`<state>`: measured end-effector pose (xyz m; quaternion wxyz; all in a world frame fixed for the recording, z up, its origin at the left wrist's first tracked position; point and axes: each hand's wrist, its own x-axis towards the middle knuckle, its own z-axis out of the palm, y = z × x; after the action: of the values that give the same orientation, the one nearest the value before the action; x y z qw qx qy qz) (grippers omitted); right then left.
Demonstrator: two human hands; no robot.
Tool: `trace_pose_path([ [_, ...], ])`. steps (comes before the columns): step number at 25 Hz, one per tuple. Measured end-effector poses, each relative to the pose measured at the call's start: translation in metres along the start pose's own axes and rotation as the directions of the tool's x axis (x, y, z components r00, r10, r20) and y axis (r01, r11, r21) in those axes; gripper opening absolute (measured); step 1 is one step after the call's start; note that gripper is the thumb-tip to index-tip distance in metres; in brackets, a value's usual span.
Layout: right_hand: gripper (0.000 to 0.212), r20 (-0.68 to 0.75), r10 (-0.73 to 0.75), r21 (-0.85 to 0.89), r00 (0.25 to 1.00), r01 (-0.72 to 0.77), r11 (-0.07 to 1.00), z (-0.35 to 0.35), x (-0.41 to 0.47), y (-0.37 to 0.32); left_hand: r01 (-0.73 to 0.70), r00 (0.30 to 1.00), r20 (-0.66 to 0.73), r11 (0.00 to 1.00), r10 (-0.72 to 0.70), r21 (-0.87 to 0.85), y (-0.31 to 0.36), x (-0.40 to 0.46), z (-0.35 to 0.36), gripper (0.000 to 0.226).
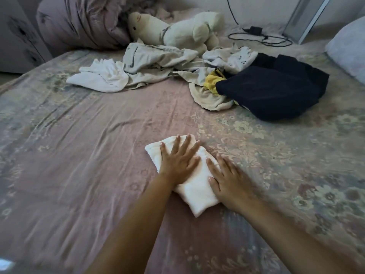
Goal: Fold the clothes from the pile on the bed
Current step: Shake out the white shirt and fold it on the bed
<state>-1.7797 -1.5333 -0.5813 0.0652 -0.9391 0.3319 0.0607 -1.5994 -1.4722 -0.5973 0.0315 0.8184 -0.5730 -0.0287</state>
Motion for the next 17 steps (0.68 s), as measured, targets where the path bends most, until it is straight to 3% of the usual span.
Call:
trace_pose_path([
  [6,0.068,-0.253,-0.193,-0.177,0.948,0.151,0.973,0.007,0.004,-0.015,-0.061,0.998,-0.016,0.997,0.061,0.037,-0.007,0.005,-0.013,0.078],
  [9,0.068,-0.216,-0.149,-0.123,0.965,0.124,0.985,0.020,0.002,-0.018,-0.082,0.994,-0.065,0.994,0.086,0.069,-0.008,0.003,0.000,0.063],
  [10,0.071,-0.188,-0.139,-0.127,0.972,0.116,0.985,0.016,0.003,-0.019,-0.079,0.997,-0.021,0.995,0.080,0.056,-0.007,0.004,-0.002,0.064],
  [12,0.079,-0.079,-0.108,-0.052,0.991,0.104,0.993,0.002,0.004,-0.017,-0.065,0.998,0.003,0.993,0.065,0.103,-0.006,0.000,-0.009,0.065],
  [14,0.073,0.067,-0.041,0.053,0.997,0.038,0.998,-0.012,0.003,-0.015,-0.062,0.997,-0.028,0.989,0.067,0.132,-0.005,-0.017,-0.017,0.062],
  [17,0.066,0.057,-0.041,-0.001,0.998,0.041,0.999,-0.016,-0.007,-0.022,-0.141,0.990,-0.021,0.988,0.143,0.065,-0.006,-0.065,-0.010,0.061],
])
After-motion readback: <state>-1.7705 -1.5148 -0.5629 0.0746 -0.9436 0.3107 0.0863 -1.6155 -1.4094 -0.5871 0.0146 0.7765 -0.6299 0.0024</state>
